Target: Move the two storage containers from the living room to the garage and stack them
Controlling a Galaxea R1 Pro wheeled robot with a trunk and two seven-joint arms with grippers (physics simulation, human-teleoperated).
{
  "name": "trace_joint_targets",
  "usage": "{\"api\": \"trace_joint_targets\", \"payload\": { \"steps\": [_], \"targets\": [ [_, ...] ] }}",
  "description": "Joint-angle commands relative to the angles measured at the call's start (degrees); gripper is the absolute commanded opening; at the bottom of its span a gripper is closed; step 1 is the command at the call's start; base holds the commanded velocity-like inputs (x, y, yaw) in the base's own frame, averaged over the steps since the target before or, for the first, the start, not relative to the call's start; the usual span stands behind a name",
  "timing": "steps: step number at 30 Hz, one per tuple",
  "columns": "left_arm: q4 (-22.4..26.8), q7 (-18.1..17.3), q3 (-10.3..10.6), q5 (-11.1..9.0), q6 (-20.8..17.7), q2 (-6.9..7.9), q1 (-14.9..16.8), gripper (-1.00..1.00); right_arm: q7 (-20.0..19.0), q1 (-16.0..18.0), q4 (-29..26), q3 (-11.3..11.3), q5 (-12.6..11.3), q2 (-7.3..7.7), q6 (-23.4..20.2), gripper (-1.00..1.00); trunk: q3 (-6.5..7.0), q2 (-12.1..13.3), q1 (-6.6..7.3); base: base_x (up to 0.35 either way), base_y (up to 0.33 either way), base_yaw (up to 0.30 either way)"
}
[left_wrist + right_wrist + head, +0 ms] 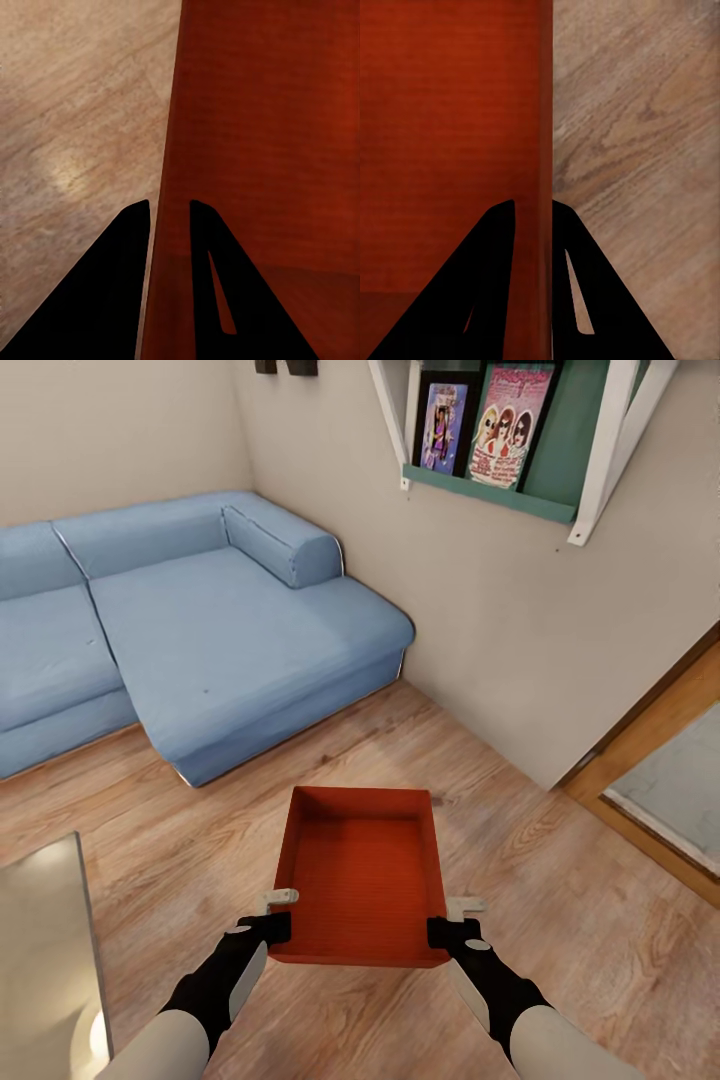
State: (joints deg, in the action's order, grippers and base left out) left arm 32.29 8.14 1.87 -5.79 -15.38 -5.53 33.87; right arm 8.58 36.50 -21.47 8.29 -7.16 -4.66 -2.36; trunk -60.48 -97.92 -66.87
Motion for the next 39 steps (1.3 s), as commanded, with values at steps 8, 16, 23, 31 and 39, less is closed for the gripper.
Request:
{"api": "trace_joint_targets", "payload": {
  "steps": [8, 16, 23, 31, 39],
  "targets": [
    [0.0, 0.8, 0.0, 0.3, -0.5, 0.17, 0.0, -1.0, 0.7, 0.1, -0.3, -0.4, 0.9, 0.09, 0.0, -1.0, 1.41, 3.2, 1.77, 0.0, 0.0, 0.0],
    [0.0, 0.8, 0.0, 0.3, -0.5, 0.18, 0.0, -1.0, 0.7, 0.1, -0.3, -0.4, 0.8, 0.09, 0.1, -1.0, 2.85, 6.4, 3.52, 0.0, 0.0, 0.0],
    [-0.1, 0.8, 0.0, 0.3, -0.5, 0.21, 0.0, -1.0, 0.7, 0.1, -0.3, -0.4, 0.6, 0.16, 0.0, -1.0, 4.1, 9.2, 5.06, 0.0, 0.0, 0.0],
    [-0.1, 0.8, 0.0, 0.3, -0.5, 0.19, 0.0, -1.0, 0.7, 0.1, -0.3, -0.4, 0.6, 0.15, 0.0, -1.0, 5.54, 12.4, 6.82, 0.0, 0.0, 0.0],
    [-0.1, 0.8, 0.0, 0.3, -0.5, 0.2, 0.0, -1.0, 0.7, 0.1, -0.3, -0.4, 0.6, 0.09, 0.0, -1.0, 6.98, 15.6, 8.58, 0.0, 0.0, 0.0]
  ]
}}
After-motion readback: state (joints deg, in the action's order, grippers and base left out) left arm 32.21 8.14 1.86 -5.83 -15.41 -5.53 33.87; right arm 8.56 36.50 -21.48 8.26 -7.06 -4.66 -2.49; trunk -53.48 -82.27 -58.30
